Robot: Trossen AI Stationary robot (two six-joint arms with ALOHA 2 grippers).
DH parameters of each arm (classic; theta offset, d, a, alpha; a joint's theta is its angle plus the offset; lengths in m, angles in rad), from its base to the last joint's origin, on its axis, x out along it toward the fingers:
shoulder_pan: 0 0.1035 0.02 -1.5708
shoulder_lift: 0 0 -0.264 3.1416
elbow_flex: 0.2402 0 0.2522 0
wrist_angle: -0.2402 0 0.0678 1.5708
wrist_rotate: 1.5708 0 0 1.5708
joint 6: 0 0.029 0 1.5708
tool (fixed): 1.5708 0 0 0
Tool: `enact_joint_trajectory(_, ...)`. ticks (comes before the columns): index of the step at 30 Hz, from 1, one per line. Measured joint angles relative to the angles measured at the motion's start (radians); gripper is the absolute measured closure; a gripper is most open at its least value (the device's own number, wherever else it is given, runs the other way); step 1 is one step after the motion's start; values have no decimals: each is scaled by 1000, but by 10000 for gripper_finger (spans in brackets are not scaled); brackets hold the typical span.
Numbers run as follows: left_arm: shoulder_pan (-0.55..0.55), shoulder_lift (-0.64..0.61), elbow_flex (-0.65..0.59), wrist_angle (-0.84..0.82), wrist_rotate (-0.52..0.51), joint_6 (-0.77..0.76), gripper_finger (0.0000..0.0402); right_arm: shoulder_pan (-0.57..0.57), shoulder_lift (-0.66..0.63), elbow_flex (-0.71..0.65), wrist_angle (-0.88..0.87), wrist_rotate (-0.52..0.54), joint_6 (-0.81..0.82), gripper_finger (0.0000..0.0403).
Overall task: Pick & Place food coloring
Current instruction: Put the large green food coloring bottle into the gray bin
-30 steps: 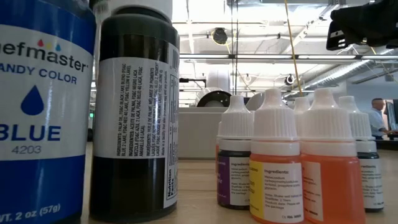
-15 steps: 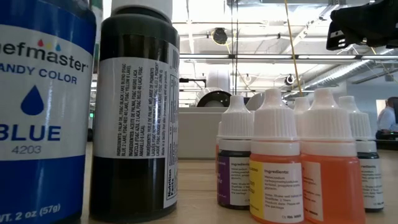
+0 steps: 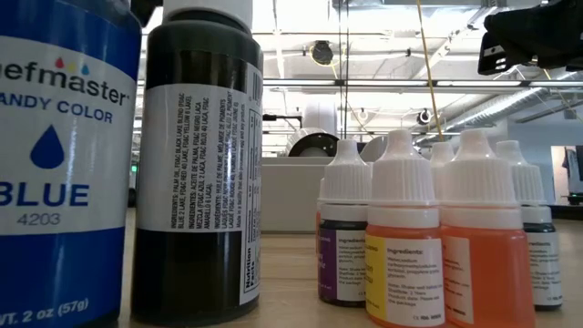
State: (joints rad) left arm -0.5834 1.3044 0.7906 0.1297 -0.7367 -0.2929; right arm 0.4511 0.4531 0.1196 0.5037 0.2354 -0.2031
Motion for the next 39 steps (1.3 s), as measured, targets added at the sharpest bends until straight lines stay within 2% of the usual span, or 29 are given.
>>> enact_joint_trajectory(7,77,92,0,-16,2,-127,268,0,0,0,-1,0,0,403)
enact_joint_trajectory(17,91,200,0,-3,-77,-266,268,0,0,0,-1,0,0,403)
enact_joint_trajectory(21,91,227,-1,-5,-76,-257,268,0,2,0,-2,0,0,403)
enact_joint_trajectory(32,91,236,-1,-28,-48,-98,268,0,2,0,0,1,-3,403)
enact_joint_trajectory(39,91,236,-1,-53,-48,-68,268,0,2,0,-2,1,7,403)
